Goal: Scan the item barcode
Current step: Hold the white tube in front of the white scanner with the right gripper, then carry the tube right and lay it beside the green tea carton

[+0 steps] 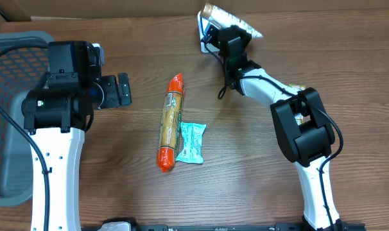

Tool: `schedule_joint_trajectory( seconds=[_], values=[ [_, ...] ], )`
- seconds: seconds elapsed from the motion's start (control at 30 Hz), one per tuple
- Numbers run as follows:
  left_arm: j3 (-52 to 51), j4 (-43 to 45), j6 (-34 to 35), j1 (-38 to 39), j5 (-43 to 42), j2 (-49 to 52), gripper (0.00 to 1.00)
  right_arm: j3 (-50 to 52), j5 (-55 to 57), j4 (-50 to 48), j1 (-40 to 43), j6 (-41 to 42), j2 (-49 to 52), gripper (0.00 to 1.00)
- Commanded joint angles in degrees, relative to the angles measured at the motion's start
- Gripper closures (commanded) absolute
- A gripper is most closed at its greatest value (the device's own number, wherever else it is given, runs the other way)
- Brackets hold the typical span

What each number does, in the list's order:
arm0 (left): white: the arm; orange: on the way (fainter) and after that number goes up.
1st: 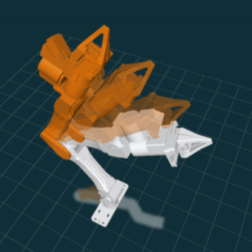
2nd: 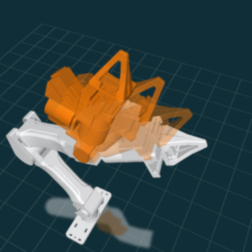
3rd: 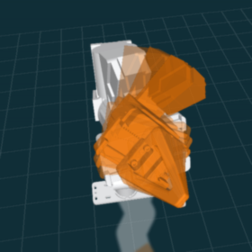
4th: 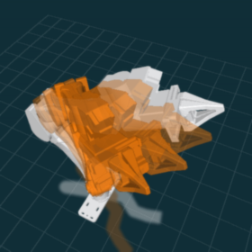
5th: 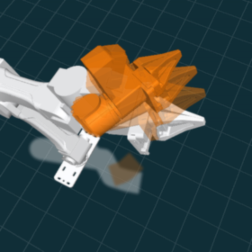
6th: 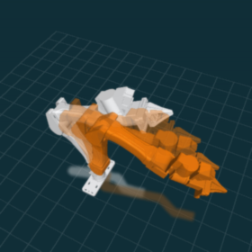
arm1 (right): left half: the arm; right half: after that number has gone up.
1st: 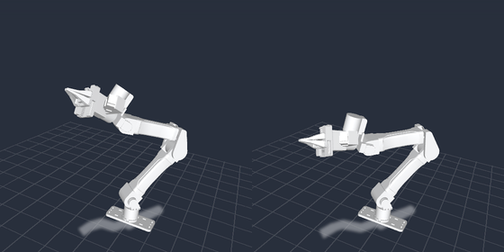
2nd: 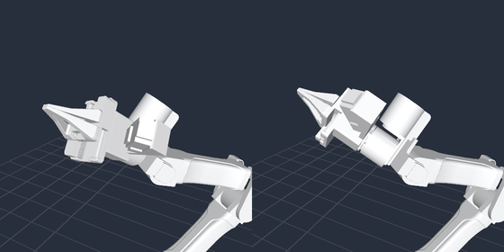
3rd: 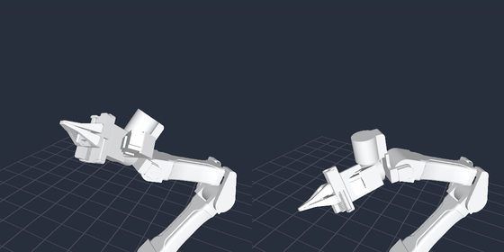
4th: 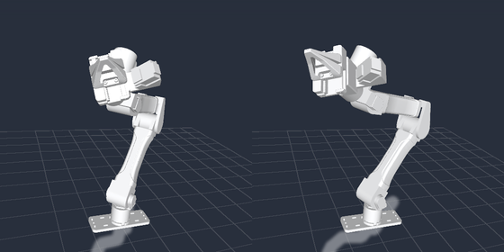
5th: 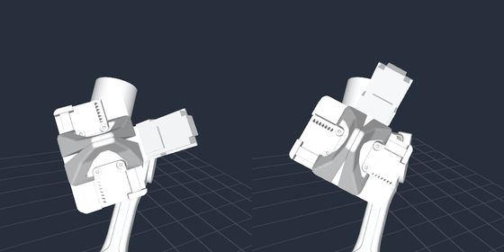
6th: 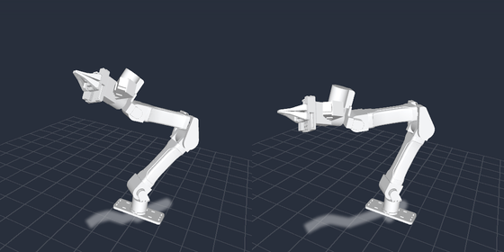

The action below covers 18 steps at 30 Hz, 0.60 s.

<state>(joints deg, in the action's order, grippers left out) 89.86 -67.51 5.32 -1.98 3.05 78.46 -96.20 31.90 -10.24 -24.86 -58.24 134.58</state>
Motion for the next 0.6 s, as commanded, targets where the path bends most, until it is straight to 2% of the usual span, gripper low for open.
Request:
schedule_joint_trajectory(
  seconds=[0.0,0.13,0.37,0.47,0.57],
  values=[
    [1.03,0.22,-1.51,0.13,0.33,0.17,0.0,-1.18,-0.31,4.72,-0.31,13.35,-8.52,0.96],
    [1.03,0.22,-1.51,0.13,0.33,0.17,0.01,-1.18,-7.23,18.58,0.31,28.26,-17.0,0.96],
    [1.03,0.22,-1.51,0.13,0.33,0.17,0.01,-1.18,-16.9,43.17,3.17,60.06,-32.79,0.96],
    [1.03,0.22,-1.51,0.13,0.33,0.17,0.01,-1.18,-21.29,54.14,5.73,70.01,-36.76,0.96],
    [1.03,0.22,-1.51,0.13,0.33,0.17,0.0,-1.05,-27.76,63.82,9.03,76.3,-37.35,0.96]
  ],
)
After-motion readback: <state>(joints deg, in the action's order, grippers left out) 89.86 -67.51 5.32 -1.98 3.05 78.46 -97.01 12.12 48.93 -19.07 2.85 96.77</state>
